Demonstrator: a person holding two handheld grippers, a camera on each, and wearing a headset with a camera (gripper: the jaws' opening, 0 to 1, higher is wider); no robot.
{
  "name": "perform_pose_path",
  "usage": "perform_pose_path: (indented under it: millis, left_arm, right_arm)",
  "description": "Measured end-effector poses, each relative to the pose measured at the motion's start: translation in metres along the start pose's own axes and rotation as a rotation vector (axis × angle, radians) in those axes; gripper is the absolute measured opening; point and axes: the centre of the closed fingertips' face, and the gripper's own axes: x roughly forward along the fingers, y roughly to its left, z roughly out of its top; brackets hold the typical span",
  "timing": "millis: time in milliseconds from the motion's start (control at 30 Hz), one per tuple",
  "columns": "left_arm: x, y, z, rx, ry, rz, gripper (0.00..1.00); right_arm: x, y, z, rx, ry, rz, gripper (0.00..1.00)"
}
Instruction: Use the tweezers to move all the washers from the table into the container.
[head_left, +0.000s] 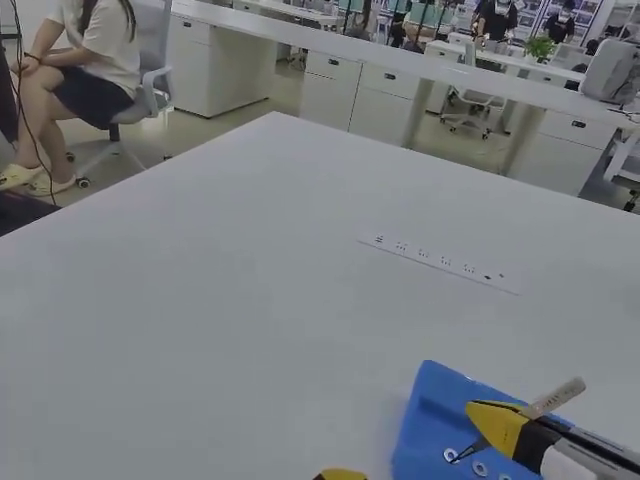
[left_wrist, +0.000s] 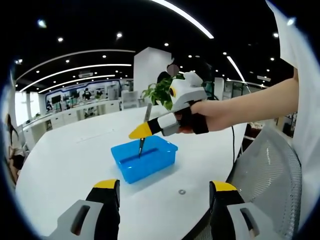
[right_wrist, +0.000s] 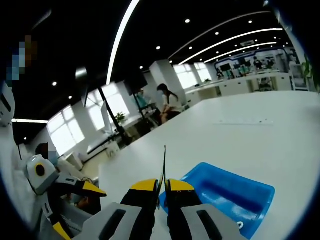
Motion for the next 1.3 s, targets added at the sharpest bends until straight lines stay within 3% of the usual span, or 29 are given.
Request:
perform_pose_path:
  millis: [233,700,867,1133,1300]
  left_arm:
    - [0.000,0.000,-0.001,0.000,0.005,0.000,0.73]
    - [0.001,-0.002,-0.003,0.004,0.018,-0.009,0.73]
    - [0.001,-0.002,-0.004,0.007,0.024,-0.009,0.73]
    - [0.001,-0.002,-0.006,0.012,0.034,-0.006,0.72]
    - [0.001,-0.001,-0.007,0.014,0.038,-0.005,0.72]
  right_arm:
    - [-0.006,0.011,-0.009,0.055,-0.011,0.021,0.04]
    - [-0.023,0.020,-0.040,0.115,0.043,0.029,0.04]
    - [-0.027,0.022,-0.057,0.114,0.092,0.022,0.04]
    - [-0.033,0.019,-0.092,0.070,0.228,0.025,0.04]
    - [-0.036,0.016,-0.096,0.050,0.253,0.016,0.04]
